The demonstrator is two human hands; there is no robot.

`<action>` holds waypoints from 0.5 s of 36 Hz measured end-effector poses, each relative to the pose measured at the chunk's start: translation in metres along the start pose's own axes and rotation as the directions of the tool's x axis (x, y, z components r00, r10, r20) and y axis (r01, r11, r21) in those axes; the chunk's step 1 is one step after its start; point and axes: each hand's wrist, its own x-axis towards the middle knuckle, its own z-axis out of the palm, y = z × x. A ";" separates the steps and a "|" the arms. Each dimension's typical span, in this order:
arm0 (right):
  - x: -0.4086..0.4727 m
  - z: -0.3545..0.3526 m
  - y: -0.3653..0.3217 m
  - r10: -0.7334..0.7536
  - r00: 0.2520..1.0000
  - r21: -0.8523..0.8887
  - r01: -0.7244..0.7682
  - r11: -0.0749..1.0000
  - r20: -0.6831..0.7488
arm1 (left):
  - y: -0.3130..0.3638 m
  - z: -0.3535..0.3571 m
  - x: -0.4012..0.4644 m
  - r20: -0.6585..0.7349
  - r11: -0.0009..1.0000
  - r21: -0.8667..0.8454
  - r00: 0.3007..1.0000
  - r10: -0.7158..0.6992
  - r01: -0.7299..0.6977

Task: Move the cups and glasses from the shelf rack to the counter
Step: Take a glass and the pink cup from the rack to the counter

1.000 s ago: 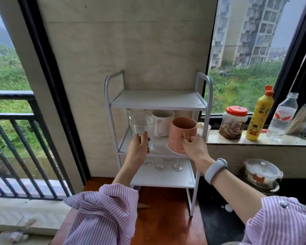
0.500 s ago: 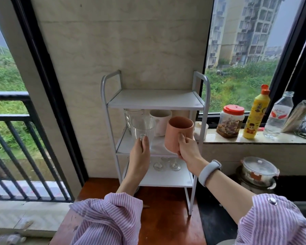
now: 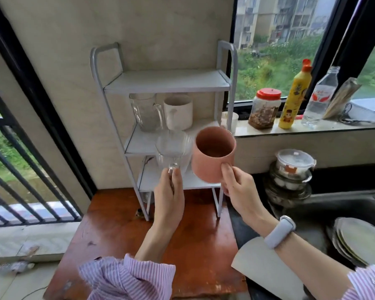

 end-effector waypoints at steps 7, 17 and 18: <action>-0.060 -0.067 0.010 0.059 0.992 -0.025 -0.062 0.998 -0.109 | 0.018 0.038 -0.057 0.151 0.997 -0.005 0.986 -0.074 0.075; -0.171 -0.233 0.000 0.115 0.881 -0.102 -0.181 0.978 -0.459 | 0.108 0.168 -0.153 0.436 0.995 -0.094 0.900 0.010 0.035; -0.187 -0.253 -0.003 0.108 0.860 -0.121 -0.193 0.974 -0.499 | 0.121 0.185 -0.168 0.460 0.994 -0.109 0.887 0.037 0.015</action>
